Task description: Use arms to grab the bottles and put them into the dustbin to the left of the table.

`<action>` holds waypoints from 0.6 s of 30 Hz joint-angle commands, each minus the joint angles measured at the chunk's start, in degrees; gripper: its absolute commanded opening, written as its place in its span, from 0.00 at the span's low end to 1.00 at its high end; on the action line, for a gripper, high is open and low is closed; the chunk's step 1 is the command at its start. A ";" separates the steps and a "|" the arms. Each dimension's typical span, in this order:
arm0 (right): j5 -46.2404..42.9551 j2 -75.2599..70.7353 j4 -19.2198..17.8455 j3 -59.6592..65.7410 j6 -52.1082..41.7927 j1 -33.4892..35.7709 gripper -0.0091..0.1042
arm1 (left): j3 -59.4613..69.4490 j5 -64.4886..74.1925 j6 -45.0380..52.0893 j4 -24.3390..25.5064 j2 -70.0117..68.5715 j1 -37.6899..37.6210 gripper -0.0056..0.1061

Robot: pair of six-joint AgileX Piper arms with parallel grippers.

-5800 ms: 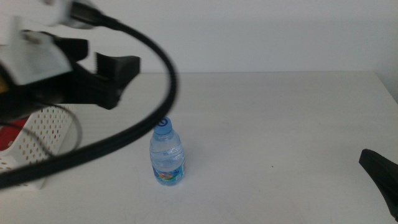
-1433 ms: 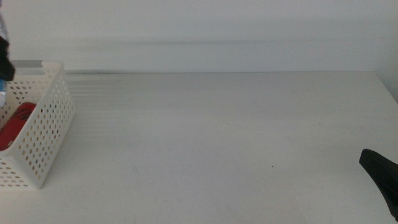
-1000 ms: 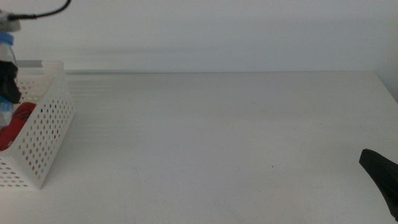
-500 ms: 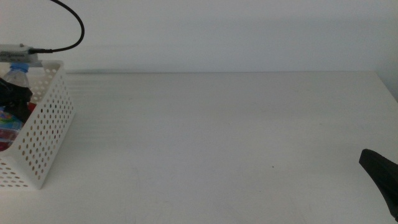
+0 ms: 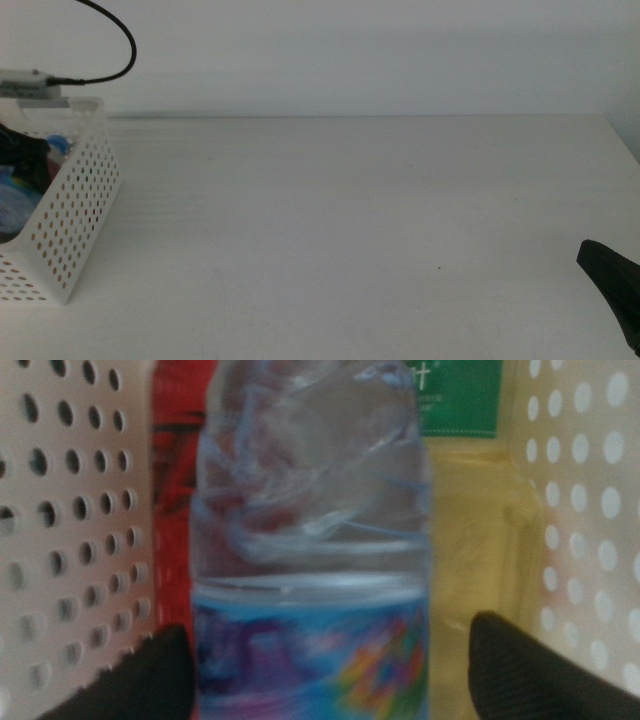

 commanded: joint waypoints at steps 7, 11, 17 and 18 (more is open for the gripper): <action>-4.36 0.15 -0.74 -1.64 -0.74 -0.44 0.66 | -1.70 0.51 -5.42 -2.20 -12.48 -1.31 0.85; -4.36 0.15 -0.74 -1.64 -0.74 -0.44 0.66 | 0.63 -1.30 -6.79 -2.67 -18.57 -5.01 0.85; -4.36 0.15 -0.74 -1.64 -0.74 -0.44 0.66 | 2.49 -3.47 -7.99 -6.02 -27.00 -10.81 0.85; -4.36 0.15 -0.74 -1.64 -0.74 -0.44 0.66 | 2.49 -3.47 -7.84 -6.68 -28.00 -11.95 0.85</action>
